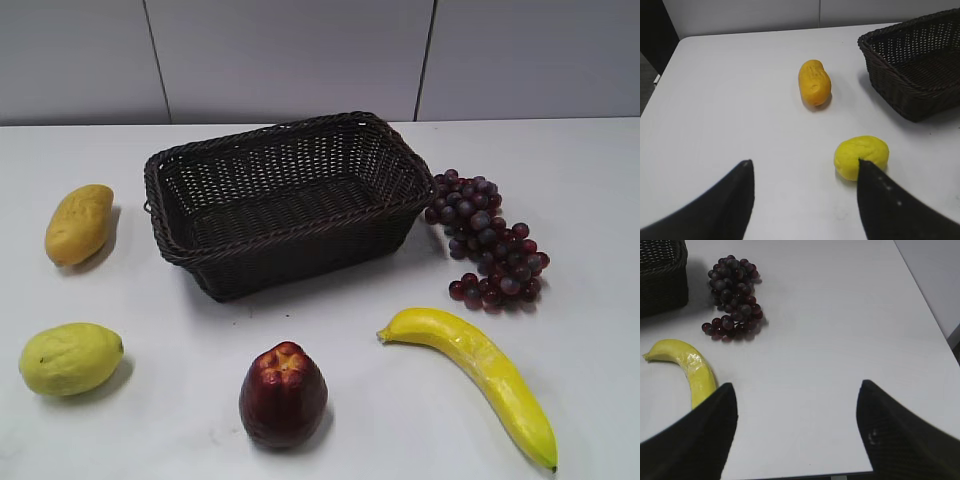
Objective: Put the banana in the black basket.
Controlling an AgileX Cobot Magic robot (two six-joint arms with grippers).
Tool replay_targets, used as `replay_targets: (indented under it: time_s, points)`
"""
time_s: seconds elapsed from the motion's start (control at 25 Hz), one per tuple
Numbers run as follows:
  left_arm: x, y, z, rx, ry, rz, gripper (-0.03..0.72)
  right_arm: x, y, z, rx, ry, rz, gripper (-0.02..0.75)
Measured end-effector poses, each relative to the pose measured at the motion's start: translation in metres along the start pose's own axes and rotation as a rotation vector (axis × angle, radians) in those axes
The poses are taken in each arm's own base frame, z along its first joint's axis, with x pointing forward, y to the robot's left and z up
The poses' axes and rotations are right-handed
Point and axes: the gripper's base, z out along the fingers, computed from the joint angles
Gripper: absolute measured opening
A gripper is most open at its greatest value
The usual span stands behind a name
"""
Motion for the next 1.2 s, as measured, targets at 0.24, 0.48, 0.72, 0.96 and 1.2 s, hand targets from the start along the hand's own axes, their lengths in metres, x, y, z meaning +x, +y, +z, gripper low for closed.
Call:
replay_targets:
  time_s: [0.24,0.48,0.72,0.96,1.2]
  points:
    - [0.000,0.000,0.000,0.000,0.000,0.000,0.482,0.000,0.000,0.000,0.000,0.000,0.000,0.592]
    - [0.000,0.000,0.000,0.000,0.000,0.000,0.482,0.000,0.000,0.000,0.000,0.000,0.000,0.592]
    - [0.000,0.000,0.000,0.000,0.000,0.000,0.482,0.000,0.000,0.000,0.000,0.000,0.000,0.592]
    - [0.000,0.000,0.000,0.000,0.000,0.000,0.482,0.000,0.001,0.000,-0.007,-0.002,0.004,0.592]
    - [0.000,0.000,0.000,0.000,0.000,0.000,0.482,-0.015,0.004,0.002,-0.048,-0.069,0.029,0.628]
